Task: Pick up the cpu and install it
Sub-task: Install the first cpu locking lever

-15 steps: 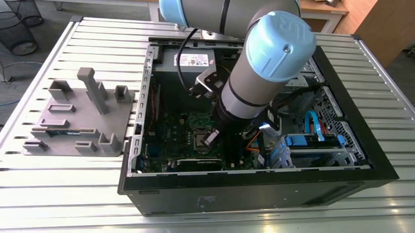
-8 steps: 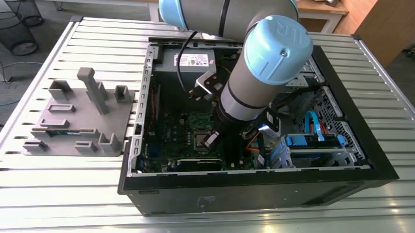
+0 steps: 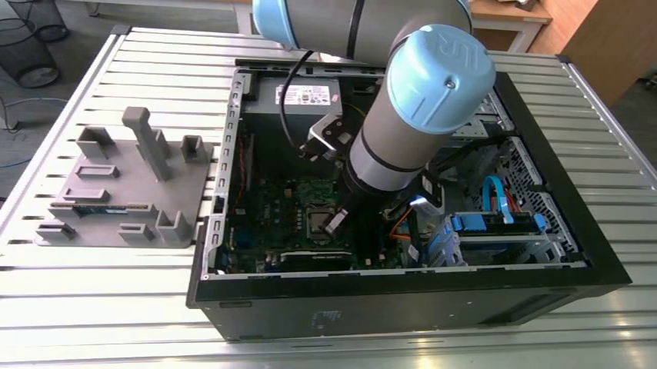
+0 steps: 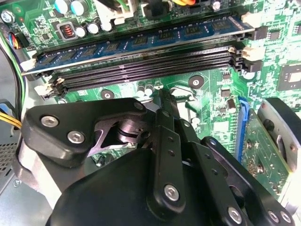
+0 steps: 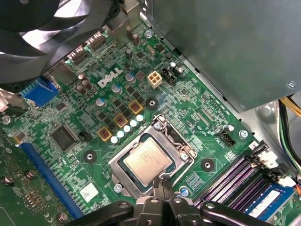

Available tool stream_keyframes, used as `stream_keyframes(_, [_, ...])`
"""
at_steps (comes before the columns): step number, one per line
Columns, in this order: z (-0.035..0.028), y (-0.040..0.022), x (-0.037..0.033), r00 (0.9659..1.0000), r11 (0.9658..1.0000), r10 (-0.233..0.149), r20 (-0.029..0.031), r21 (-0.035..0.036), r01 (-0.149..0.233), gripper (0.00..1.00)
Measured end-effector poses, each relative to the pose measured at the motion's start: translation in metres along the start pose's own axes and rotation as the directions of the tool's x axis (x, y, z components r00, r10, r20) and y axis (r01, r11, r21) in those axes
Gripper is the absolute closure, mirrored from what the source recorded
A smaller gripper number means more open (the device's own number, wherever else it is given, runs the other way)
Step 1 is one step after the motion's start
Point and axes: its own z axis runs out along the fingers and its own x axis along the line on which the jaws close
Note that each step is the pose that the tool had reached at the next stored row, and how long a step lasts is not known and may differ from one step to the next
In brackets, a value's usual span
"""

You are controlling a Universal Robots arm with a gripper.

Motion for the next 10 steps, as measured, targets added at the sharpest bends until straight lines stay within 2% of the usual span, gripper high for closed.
stream_keyframes(10, [-0.0002,-0.0005,-0.0004,0.9994,0.9994,-0.033,-0.0023,-0.0039,0.033,0.89])
